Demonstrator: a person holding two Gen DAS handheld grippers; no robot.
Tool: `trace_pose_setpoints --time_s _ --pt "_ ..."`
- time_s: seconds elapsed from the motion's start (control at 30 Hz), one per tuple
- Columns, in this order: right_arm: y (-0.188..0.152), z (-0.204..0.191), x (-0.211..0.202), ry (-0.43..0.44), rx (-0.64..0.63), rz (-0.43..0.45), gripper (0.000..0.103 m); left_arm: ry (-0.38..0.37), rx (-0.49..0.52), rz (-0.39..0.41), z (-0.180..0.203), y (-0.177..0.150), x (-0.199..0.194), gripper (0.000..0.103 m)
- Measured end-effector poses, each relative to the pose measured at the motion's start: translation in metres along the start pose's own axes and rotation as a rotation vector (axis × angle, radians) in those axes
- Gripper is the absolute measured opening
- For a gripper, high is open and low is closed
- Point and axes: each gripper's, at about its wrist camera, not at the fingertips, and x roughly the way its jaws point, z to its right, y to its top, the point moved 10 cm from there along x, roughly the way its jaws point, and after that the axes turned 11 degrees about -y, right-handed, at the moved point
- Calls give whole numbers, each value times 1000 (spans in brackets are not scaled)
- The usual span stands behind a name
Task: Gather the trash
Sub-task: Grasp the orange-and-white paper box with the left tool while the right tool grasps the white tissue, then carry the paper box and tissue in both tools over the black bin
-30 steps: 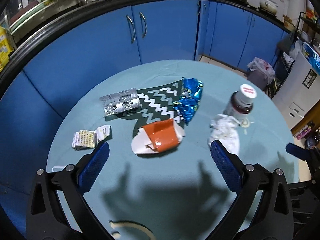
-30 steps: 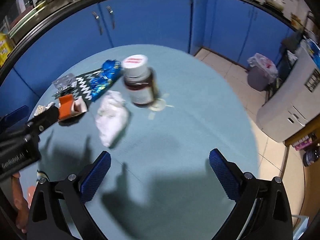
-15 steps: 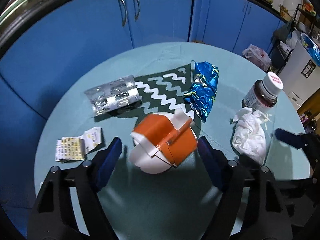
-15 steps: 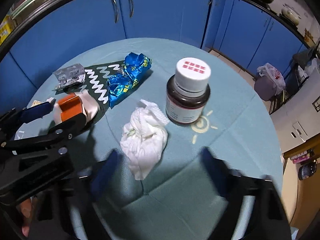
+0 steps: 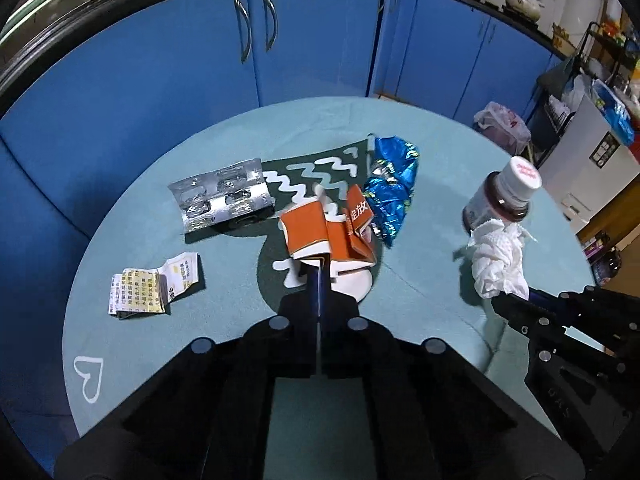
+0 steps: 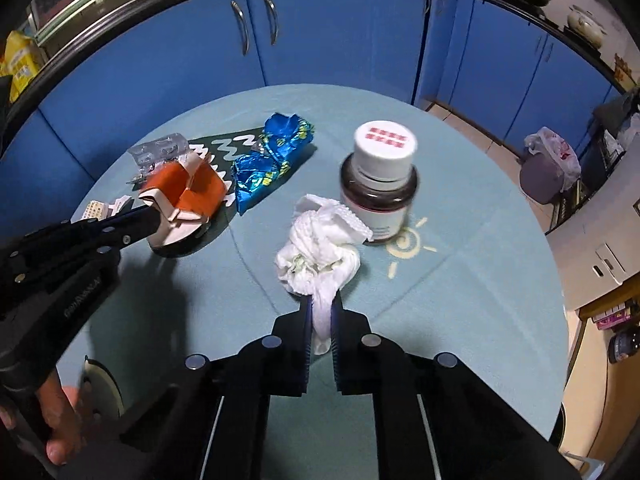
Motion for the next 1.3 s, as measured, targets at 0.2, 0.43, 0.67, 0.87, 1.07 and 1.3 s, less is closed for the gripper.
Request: trace_pose_setpoints --time_s 0.2,0.43,0.67,0.87,1.07,1.3 --pt "-1 10 -10 11 13 19 8 -1 -1 20 5 4 -8 0" --pt "-5 19 -26 20 32 37 8 -2 2 46 17 9 -27 0" --pt "-16 39 -43 12 65 52 8 -24 61 45 52 3 -37 0" --pt "-32 70 -60 -10 113 62 8 -51 126 46 98 0 -41 0" --pt "-45 100 -76 -31 160 79 8 -66 180 43 135 -3 -42 0" --pt "-60 137 -91 -49 226 98 8 -74 245 39 176 -7 -44 0"
